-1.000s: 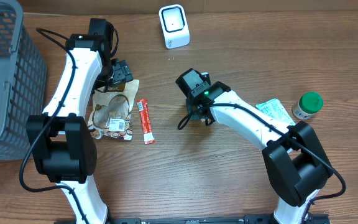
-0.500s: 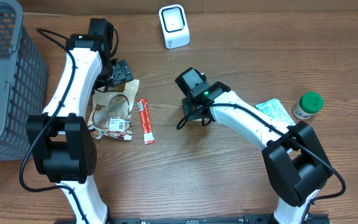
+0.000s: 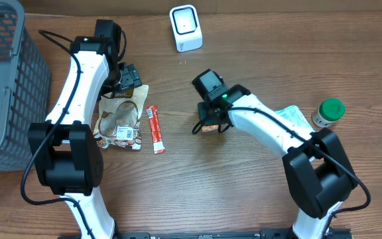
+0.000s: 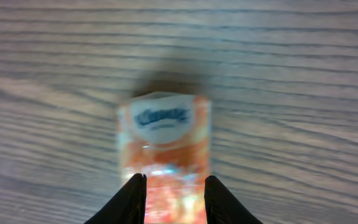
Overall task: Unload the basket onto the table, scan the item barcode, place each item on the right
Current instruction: 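Lift the Kleenex pack and carry it right with the right gripper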
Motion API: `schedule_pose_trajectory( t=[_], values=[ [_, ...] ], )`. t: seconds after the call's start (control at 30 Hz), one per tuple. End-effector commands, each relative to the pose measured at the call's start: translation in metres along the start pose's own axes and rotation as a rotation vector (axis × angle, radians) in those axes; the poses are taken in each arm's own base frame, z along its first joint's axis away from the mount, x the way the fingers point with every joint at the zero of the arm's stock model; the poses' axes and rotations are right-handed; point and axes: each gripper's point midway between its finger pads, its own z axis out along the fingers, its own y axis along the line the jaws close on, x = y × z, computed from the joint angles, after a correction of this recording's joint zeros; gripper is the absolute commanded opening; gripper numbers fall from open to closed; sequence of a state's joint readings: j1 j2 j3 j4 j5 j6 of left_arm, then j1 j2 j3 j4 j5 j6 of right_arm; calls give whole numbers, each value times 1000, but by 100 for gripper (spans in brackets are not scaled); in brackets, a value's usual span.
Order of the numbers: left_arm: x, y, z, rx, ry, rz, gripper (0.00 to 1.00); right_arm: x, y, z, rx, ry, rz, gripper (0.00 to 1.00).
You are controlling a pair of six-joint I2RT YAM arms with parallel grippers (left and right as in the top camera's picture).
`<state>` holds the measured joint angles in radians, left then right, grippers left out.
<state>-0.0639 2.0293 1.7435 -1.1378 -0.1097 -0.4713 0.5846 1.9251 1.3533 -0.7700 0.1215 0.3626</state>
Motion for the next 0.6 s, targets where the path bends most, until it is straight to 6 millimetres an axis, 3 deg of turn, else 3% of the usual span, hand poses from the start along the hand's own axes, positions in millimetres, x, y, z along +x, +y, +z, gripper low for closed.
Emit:
schedule_pose_trajectory(
  t=[0.0,0.13,0.57],
  values=[
    [-6,-1,-2,-6,-16,0,99,3,-6,2,-49,41,17,32],
    [-6,-1,-2,-6,-16,0,100,7,-1,3,-138,85,-11,32],
    [-5,-1,-2,-6,-16,0,100,13,-5,16,-127,120,-3,31]
  ],
)
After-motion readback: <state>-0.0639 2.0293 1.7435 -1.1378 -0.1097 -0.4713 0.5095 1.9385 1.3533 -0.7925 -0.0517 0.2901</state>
